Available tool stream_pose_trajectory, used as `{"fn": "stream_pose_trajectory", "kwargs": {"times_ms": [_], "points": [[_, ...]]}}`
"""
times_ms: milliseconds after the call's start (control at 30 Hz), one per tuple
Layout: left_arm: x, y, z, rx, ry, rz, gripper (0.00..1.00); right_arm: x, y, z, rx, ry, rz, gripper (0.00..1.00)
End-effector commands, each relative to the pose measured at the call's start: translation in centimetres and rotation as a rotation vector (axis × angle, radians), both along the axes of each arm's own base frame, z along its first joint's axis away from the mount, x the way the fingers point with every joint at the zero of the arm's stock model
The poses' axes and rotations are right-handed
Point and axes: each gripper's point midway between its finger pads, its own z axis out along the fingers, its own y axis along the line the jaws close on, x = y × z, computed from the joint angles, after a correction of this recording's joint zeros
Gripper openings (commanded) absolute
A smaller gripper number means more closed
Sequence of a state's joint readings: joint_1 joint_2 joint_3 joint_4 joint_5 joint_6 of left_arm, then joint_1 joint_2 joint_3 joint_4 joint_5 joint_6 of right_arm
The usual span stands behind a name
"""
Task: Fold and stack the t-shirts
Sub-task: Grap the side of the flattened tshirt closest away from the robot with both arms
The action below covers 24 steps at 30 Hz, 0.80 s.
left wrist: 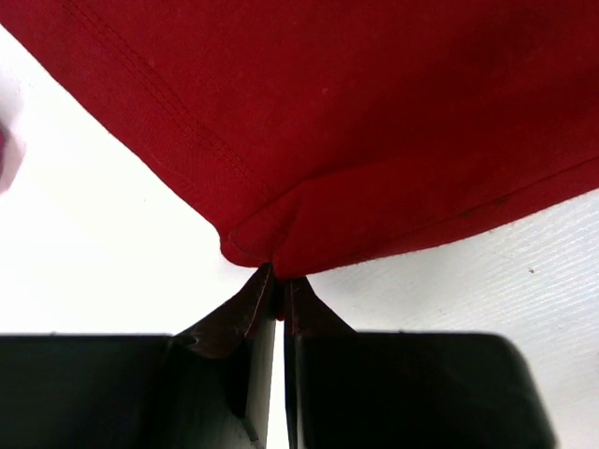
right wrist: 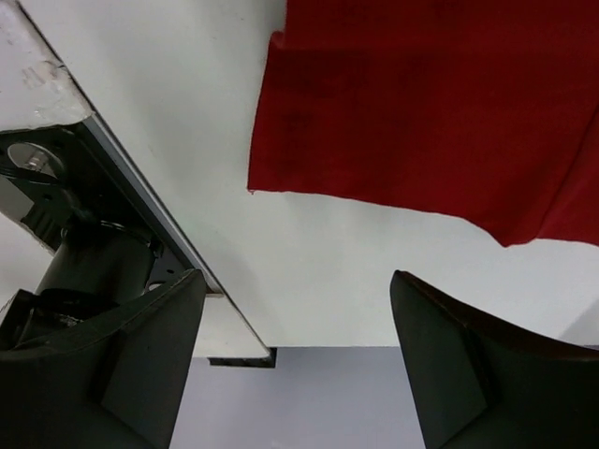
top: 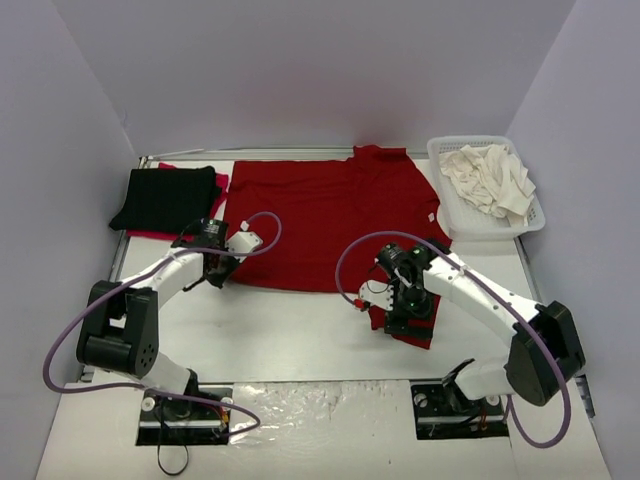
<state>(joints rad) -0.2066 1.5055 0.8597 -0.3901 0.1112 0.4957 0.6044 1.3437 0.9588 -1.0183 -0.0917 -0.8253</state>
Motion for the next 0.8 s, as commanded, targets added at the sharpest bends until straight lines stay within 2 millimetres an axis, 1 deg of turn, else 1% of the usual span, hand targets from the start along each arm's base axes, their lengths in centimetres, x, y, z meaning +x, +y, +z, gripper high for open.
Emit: {"fn": "stream_pose_trajectory", "kwargs": {"times_ms": [0,33,167,267,367,467,633,733,767], "points": [[-0.2,0.4,0.6,-0.015,0.001,0.026,0.02,0.5,-1.2,-0.8,-0.117,-0.007,-0.04,0.76],[-0.1,0.4,0.8,-0.018,-0.001,0.028,0.02,0.8,-1.5,-0.9,-0.146,-0.012,-0.041,0.75],[0.0,0.4,1.2,-0.021,-0.014,0.031,0.02,1.0,-1.3,-2.0,-0.193,0.037,-0.06,0.71],[0.1,0.4,1.5,-0.023,-0.028,0.033,0.02,1.3,-1.2,-2.6,-0.226,0.06,-0.073,0.7],[0.1,0.4,1.6,-0.026,-0.037,0.031,0.02,1.7,-0.7,-3.1,-0.234,0.066,-0.091,0.68],[0.1,0.3,2.1,-0.033,-0.057,0.036,0.02,1.6,-0.2,-3.5,-0.24,0.095,-0.107,0.67],[0.4,0.4,2.5,-0.04,-0.079,0.052,0.03,0.5,0.6,-4.2,-0.268,0.116,-0.055,0.66],[0.9,0.3,2.8,-0.049,-0.086,0.07,0.02,0.8,1.1,-4.8,-0.264,0.109,-0.06,0.65],[0.9,0.3,2.6,-0.049,-0.081,0.073,0.02,0.9,1.2,-5.2,-0.267,0.11,-0.058,0.65]]}}
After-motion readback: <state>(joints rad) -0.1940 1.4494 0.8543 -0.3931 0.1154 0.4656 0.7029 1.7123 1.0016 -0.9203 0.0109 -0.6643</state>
